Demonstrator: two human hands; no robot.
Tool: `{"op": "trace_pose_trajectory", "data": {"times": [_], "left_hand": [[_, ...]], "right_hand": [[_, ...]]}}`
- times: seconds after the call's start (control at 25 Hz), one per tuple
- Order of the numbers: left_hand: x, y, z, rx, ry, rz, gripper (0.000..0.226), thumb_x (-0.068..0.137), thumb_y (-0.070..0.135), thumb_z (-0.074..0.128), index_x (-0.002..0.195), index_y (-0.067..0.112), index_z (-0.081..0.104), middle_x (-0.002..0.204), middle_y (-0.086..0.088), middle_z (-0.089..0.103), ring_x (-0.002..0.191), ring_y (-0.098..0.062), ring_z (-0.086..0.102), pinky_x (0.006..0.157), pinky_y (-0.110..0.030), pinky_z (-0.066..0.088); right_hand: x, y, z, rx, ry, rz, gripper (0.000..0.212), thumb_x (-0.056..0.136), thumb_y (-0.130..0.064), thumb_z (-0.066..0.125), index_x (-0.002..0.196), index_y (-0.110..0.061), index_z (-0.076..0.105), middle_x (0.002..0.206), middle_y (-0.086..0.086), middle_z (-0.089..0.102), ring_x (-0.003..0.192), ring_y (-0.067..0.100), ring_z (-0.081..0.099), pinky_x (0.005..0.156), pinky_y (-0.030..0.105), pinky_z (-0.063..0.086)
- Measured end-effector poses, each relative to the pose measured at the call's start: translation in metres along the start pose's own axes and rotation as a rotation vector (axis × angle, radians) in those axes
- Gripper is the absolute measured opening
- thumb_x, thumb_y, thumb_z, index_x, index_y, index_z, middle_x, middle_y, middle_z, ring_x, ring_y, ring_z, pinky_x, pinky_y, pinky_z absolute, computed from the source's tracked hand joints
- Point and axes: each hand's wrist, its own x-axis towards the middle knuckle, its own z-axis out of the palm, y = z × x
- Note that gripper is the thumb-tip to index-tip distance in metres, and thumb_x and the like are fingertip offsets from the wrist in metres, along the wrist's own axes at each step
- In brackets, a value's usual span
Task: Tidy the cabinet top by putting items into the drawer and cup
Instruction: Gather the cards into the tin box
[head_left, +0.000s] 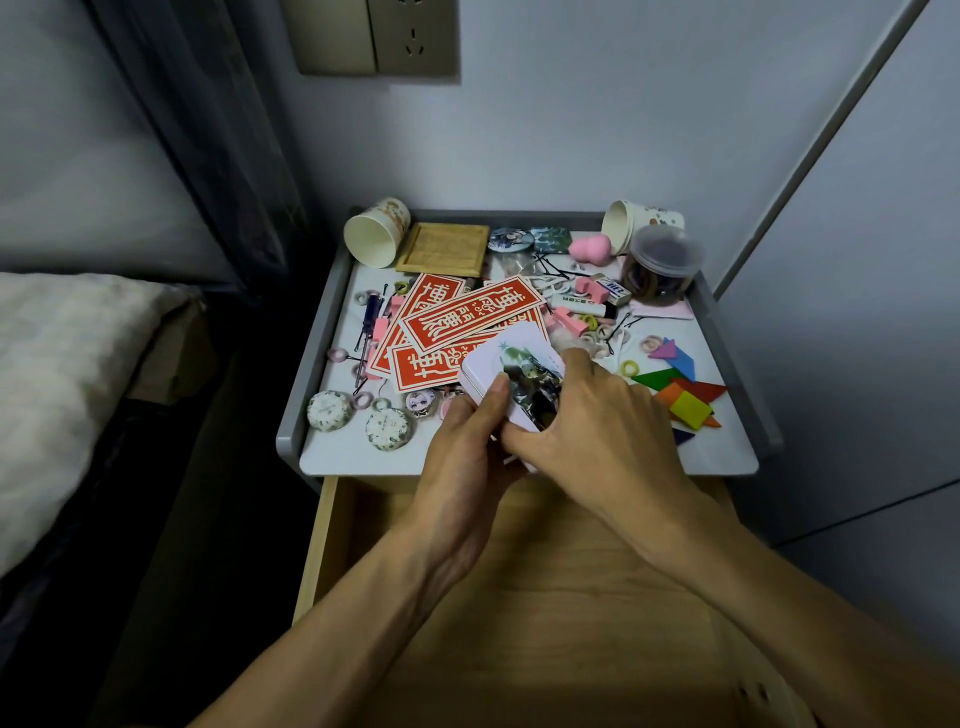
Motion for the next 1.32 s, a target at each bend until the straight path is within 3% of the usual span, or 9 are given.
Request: {"op": "trace_pose_trajectory", "data": {"times": [0.16, 0.32, 0.4, 0.52, 0.72, 0.84, 0.96, 1.12, 1.32], "left_hand": [[-0.001, 0.001, 0.000, 0.032, 0.060, 0.059, 0.033, 0.101, 0.021, 0.047, 0.130, 0.011, 0.056, 0.118, -0.012, 0.069, 0.098, -0.030, 0.069, 0.080, -0.047, 0.056], [0.006, 0.009, -0.009, -0.146, 0.095, 0.041, 0.034, 0.097, 0.020, 0.052, 0.127, 0.005, 0.059, 0.120, -0.018, 0.068, 0.111, -0.032, 0.064, 0.090, -0.042, 0.056], [0.007, 0.016, -0.013, -0.094, 0.082, 0.041, 0.028, 0.097, 0.019, 0.052, 0.120, 0.007, 0.064, 0.117, -0.015, 0.070, 0.109, -0.029, 0.065, 0.094, -0.041, 0.053], [0.008, 0.029, -0.027, 0.233, 0.205, 0.092, 0.023, 0.096, 0.033, 0.055, 0.100, 0.014, 0.067, 0.094, -0.006, 0.075, 0.095, -0.029, 0.069, 0.089, -0.043, 0.055], [0.013, 0.035, -0.056, 1.144, 0.297, 0.379, 0.074, 0.084, 0.080, 0.030, 0.080, 0.014, 0.063, 0.075, -0.007, 0.067, 0.071, -0.029, 0.067, 0.070, -0.049, 0.056], [0.008, 0.032, -0.058, 1.191, 0.366, 0.375, 0.078, 0.081, 0.074, 0.028, 0.080, 0.004, 0.064, 0.075, -0.010, 0.065, 0.071, -0.028, 0.065, 0.070, -0.044, 0.055], [0.000, 0.030, -0.064, 1.178, 0.379, 0.347, 0.076, 0.078, 0.071, 0.031, 0.087, 0.005, 0.067, 0.076, -0.008, 0.066, 0.074, -0.027, 0.067, 0.072, -0.043, 0.055], [-0.012, 0.020, -0.081, 1.093, 0.268, 0.189, 0.093, 0.062, 0.095, 0.030, 0.089, 0.013, 0.065, 0.083, -0.010, 0.071, 0.077, -0.027, 0.071, 0.074, -0.048, 0.058], [-0.034, 0.032, -0.100, 1.674, 0.200, -0.048, 0.054, 0.094, 0.062, 0.039, 0.102, 0.015, 0.066, 0.089, -0.006, 0.069, 0.074, -0.020, 0.068, 0.069, -0.034, 0.058]], "right_hand": [[0.005, 0.009, 0.006, 0.121, -0.157, -0.027, 0.083, 0.074, -0.078, 0.052, 0.138, -0.027, 0.037, 0.132, -0.002, 0.058, 0.115, 0.021, 0.058, 0.089, 0.034, 0.047], [0.013, 0.023, 0.011, 1.214, -0.433, 0.333, 0.045, 0.086, -0.035, 0.070, 0.123, -0.018, 0.052, 0.120, 0.001, 0.069, 0.105, 0.017, 0.068, 0.091, 0.037, 0.056], [0.014, 0.027, 0.011, 1.472, -0.588, 0.444, 0.031, 0.090, -0.019, 0.065, 0.118, -0.009, 0.059, 0.107, 0.012, 0.073, 0.098, 0.026, 0.071, 0.085, 0.038, 0.059], [0.011, 0.030, 0.011, 1.379, -0.611, 0.331, 0.027, 0.091, -0.016, 0.063, 0.117, -0.011, 0.062, 0.106, 0.008, 0.074, 0.097, 0.024, 0.072, 0.084, 0.039, 0.059], [-0.003, 0.029, 0.015, 1.230, -0.643, 0.196, 0.032, 0.090, -0.024, 0.066, 0.122, -0.025, 0.063, 0.113, -0.005, 0.072, 0.102, 0.015, 0.069, 0.085, 0.036, 0.057], [-0.020, 0.018, 0.020, 1.339, -0.592, 0.278, 0.029, 0.091, -0.021, 0.064, 0.120, -0.018, 0.063, 0.106, -0.002, 0.074, 0.096, 0.014, 0.071, 0.072, 0.027, 0.058], [-0.037, 0.010, 0.027, 1.424, -0.560, 0.341, 0.029, 0.092, -0.023, 0.064, 0.119, -0.013, 0.063, 0.108, 0.003, 0.074, 0.100, 0.017, 0.070, 0.078, 0.034, 0.059], [-0.053, 0.003, 0.032, 1.441, -0.593, 0.354, 0.026, 0.089, -0.019, 0.068, 0.112, -0.007, 0.066, 0.104, 0.007, 0.075, 0.099, 0.022, 0.071, 0.079, 0.035, 0.060], [-0.087, 0.004, 0.067, 1.436, -0.733, 0.491, 0.028, 0.088, -0.017, 0.068, 0.111, 0.000, 0.066, 0.100, 0.012, 0.075, 0.090, 0.024, 0.072, 0.070, 0.030, 0.060]]}}
